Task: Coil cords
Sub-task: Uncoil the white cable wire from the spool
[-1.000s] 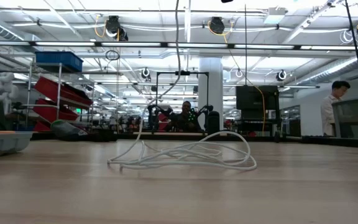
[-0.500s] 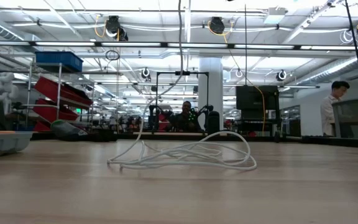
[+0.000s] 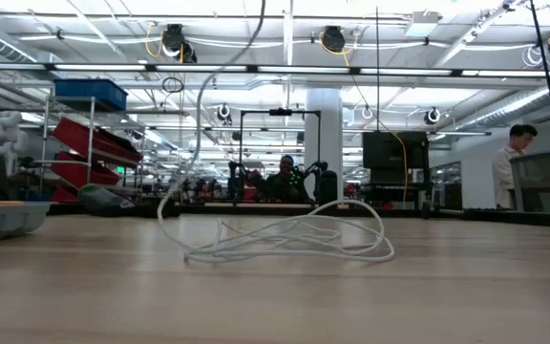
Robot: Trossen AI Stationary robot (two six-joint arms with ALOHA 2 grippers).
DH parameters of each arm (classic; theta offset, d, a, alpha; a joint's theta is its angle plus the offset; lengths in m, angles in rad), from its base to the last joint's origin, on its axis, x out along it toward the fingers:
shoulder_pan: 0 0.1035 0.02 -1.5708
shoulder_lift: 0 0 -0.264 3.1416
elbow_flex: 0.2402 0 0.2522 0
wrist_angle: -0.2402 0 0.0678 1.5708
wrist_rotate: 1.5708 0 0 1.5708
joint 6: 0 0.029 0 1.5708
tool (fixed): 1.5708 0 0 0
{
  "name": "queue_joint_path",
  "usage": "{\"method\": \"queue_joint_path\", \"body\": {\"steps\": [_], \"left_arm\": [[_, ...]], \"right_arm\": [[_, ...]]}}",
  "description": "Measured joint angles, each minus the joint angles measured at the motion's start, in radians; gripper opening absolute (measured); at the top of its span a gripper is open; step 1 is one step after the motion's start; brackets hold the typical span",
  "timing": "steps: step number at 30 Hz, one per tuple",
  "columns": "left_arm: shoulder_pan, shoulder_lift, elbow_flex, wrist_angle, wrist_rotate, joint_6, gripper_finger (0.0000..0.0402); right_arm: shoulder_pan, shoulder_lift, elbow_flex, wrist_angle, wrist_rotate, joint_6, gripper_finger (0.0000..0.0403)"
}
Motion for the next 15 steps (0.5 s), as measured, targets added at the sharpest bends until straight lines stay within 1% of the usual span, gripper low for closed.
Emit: {"method": "queue_joint_path", "body": {"steps": [7,11,15], "left_arm": [[0.005,0.000,0.000,0.003,-0.056,0.077,0.0000],[0.030,0.000,0.000,0.004,-0.110,0.127,0.0000],[0.060,0.000,0.000,0.003,-0.116,0.133,0.0000]], "right_arm": [[0.001,0.000,0.000,0.071,-0.033,-0.016,0.0001],[0.000,0.000,0.000,0.099,-0.082,-0.004,0.0000],[0.000,0.001,0.000,0.117,-0.103,-0.010,0.0000]]}}
